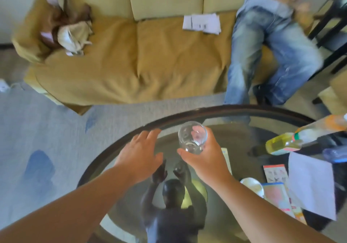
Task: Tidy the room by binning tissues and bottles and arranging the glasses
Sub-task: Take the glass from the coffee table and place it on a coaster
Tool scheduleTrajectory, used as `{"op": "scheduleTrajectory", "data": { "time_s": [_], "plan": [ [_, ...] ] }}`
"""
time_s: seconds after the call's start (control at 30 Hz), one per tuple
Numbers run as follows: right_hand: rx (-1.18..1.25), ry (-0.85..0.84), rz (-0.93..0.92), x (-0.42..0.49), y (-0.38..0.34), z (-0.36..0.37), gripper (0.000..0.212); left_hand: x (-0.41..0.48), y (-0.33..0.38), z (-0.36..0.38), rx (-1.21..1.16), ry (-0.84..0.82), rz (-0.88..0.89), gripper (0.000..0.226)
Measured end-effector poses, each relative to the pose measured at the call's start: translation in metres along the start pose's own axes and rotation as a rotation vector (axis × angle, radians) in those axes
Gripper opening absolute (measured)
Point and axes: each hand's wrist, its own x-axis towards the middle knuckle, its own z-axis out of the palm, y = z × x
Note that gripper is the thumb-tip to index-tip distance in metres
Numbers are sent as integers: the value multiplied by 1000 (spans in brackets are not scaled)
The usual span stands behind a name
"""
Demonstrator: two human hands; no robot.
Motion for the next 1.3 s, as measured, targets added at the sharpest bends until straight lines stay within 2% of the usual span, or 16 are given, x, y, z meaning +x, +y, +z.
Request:
{"op": "scheduleTrajectory", "data": {
  "time_s": [0.17,0.37,0.67,0.93,1.13,1.3],
  "plan": [
    [16,114,-78,-42,-61,-39,50,-29,31,-59,42,86,87,62],
    [7,303,-184,-100,-124,-71,53,-69,72,-131,98,185,293,60],
    [13,556,-208,-202,-167,-80,52,-132,105,-182,158,254,576,62],
    [33,779,-190,-291,-176,-103,60,-194,166,-184,152,258,840,61],
    [68,950,-150,-370,-157,-137,63,-250,231,-161,147,252,1031,60],
    [90,1073,-128,-457,-129,-172,52,-310,299,-124,145,232,1178,58]
  ]
}}
